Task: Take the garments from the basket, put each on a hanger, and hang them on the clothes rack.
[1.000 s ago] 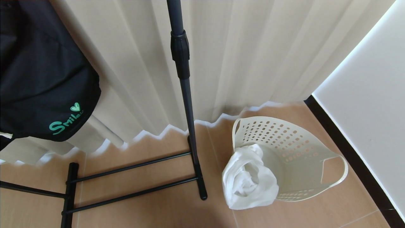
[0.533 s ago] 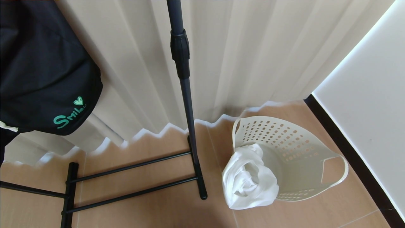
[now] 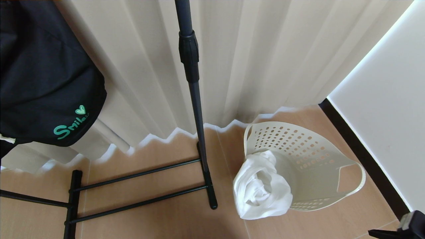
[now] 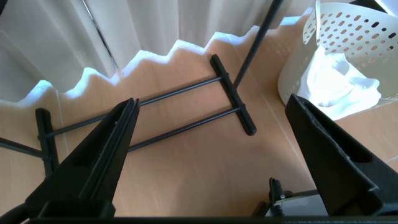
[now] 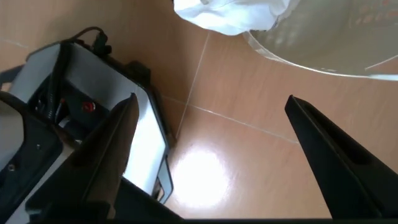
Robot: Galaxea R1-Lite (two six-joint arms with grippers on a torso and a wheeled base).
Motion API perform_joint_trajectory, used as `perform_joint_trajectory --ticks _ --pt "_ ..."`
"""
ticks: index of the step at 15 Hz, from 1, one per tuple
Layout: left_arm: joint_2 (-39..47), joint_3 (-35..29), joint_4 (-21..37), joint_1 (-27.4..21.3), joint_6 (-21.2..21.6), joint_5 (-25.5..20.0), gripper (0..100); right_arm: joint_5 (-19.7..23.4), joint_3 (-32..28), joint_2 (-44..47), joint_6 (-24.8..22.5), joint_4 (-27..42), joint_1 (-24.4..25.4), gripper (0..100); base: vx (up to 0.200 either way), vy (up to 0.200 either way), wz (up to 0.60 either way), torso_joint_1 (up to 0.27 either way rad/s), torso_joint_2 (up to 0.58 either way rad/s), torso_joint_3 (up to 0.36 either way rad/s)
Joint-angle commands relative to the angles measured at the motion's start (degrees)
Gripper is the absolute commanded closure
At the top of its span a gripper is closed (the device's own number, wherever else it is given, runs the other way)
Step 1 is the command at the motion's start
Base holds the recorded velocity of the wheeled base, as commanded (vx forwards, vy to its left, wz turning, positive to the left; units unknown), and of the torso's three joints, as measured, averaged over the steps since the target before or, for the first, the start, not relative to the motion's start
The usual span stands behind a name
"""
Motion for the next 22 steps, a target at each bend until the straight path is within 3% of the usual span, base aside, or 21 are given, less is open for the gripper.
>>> perform_joint_trajectory --ticks 1,2,6,9,12,22 --pt "0.1 0.0 0.0 0.0 0.0 0.0 0 -0.1 -2.6 17.5 -4.1 -7.5 0.4 0 0.0 0.0 0.0 0.0 0.0 0.0" --pt "0.1 0.0 0.0 0.0 0.0 0.0 0 -0.4 -2.9 25.0 -5.1 -15.4 0.4 0 0.0 0.0 0.0 0.0 0.0 0.0" --pt "0.1 0.0 0.0 0.0 -0.1 0.0 0 -4.7 -8.1 47.9 -8.4 -35.6 0.1 0 0.0 0.0 0.0 0.0 0.0 0.0" --pt "0.1 0.0 0.0 0.0 0.0 0.0 0 -7.3 -12.4 58.7 -14.4 -44.4 -1.4 0 0.0 0.0 0.0 0.0 0.0 0.0" --pt "0.1 0.0 0.0 0.0 0.0 0.0 0 -7.3 -17.2 63.4 -16.8 -46.6 -3.3 0 0.0 0.0 0.0 0.0 0.0 0.0" --pt "0.1 0.0 0.0 0.0 0.0 0.0 0 -9.4 -32.4 73.7 -16.6 -48.2 -4.7 0 0.0 0.0 0.0 0.0 0.0 0.0"
